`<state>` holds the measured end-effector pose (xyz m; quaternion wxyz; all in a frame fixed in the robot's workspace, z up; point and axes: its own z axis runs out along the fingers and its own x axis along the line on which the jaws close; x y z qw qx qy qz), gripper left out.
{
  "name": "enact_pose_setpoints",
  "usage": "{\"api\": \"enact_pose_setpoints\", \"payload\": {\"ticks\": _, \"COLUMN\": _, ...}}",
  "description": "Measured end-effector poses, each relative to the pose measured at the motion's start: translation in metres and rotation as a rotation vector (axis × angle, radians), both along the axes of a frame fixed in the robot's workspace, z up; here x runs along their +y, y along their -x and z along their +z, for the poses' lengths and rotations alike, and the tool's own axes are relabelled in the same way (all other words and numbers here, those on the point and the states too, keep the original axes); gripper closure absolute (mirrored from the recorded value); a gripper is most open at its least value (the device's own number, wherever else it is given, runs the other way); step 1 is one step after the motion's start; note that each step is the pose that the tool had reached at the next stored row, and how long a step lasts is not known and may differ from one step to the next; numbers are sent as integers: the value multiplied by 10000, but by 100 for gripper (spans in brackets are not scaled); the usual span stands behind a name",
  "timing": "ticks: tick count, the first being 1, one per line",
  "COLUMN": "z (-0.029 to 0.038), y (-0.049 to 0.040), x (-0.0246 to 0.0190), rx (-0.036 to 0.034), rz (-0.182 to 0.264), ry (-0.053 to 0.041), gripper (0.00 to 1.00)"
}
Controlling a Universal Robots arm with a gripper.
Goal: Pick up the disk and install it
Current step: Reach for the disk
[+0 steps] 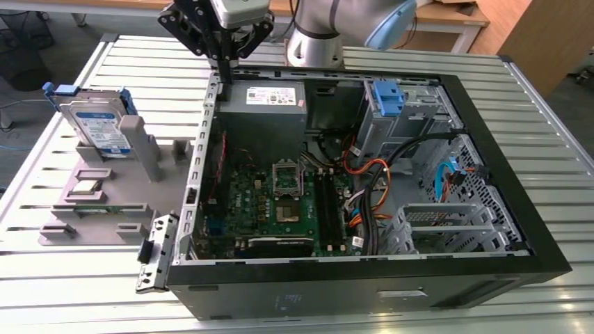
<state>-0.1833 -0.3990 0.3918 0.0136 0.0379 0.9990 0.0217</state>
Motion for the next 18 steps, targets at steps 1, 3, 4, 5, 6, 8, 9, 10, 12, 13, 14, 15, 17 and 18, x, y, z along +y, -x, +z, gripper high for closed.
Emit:
{"api": "enact_pose_setpoints", "payload": {"ticks": 1, "z": 0, "y": 8, "x": 0, "rx": 0, "rz": 0, "ry": 0, "gripper": 90}}
{"api": "enact_pose_setpoints", "payload": {"ticks": 3, "z": 0, "y": 25, "x": 0, "rx": -1, "rz": 0, "ry": 0, "gripper": 90}}
{"api": "enact_pose_setpoints", "payload": {"ticks": 4, "z": 0, "y": 33, "x": 0, "rx": -3, "rz": 0, "ry": -1, "gripper": 90}}
{"api": "enact_pose_setpoints", "payload": {"ticks": 5, "z": 0, "y": 41, "x": 0, "rx": -3, "rz": 0, "ry": 0, "gripper": 90}}
{"api": "enact_pose_setpoints", "payload": {"ticks": 6, "z": 0, "y": 49, "x": 0, "rx": -3, "rz": 0, "ry": 0, "gripper": 90}}
{"api": "enact_pose_setpoints", "payload": {"ticks": 8, "z": 0, "y": 65, "x": 0, "rx": -4, "rz": 0, "ry": 0, "gripper": 90}}
{"api": "enact_pose_setpoints", "payload": {"ticks": 9, "z": 0, "y": 74, "x": 0, "rx": -4, "rz": 0, "ry": 0, "gripper": 90}}
{"api": "enact_pose_setpoints", "payload": {"ticks": 10, "z": 0, "y": 83, "x": 0, "rx": -4, "rz": 1, "ry": 0, "gripper": 90}}
{"api": "enact_pose_setpoints", "payload": {"ticks": 12, "z": -1, "y": 113, "x": 0, "rx": -7, "rz": 2, "ry": -1, "gripper": 90}}
{"api": "enact_pose_setpoints", "payload": {"ticks": 13, "z": -1, "y": 126, "x": 0, "rx": -8, "rz": 1, "ry": -1, "gripper": 90}}
{"api": "enact_pose_setpoints", "payload": {"ticks": 14, "z": -1, "y": 134, "x": 0, "rx": -8, "rz": 2, "ry": 0, "gripper": 90}}
{"api": "enact_pose_setpoints", "payload": {"ticks": 15, "z": -1, "y": 143, "x": 0, "rx": -9, "rz": 5, "ry": 0, "gripper": 90}}
{"api": "enact_pose_setpoints", "payload": {"ticks": 17, "z": -2, "y": 165, "x": 0, "rx": -11, "rz": 7, "ry": -1, "gripper": 90}}
{"api": "enact_pose_setpoints", "payload": {"ticks": 18, "z": -2, "y": 177, "x": 0, "rx": -12, "rz": 7, "ry": 0, "gripper": 90}}
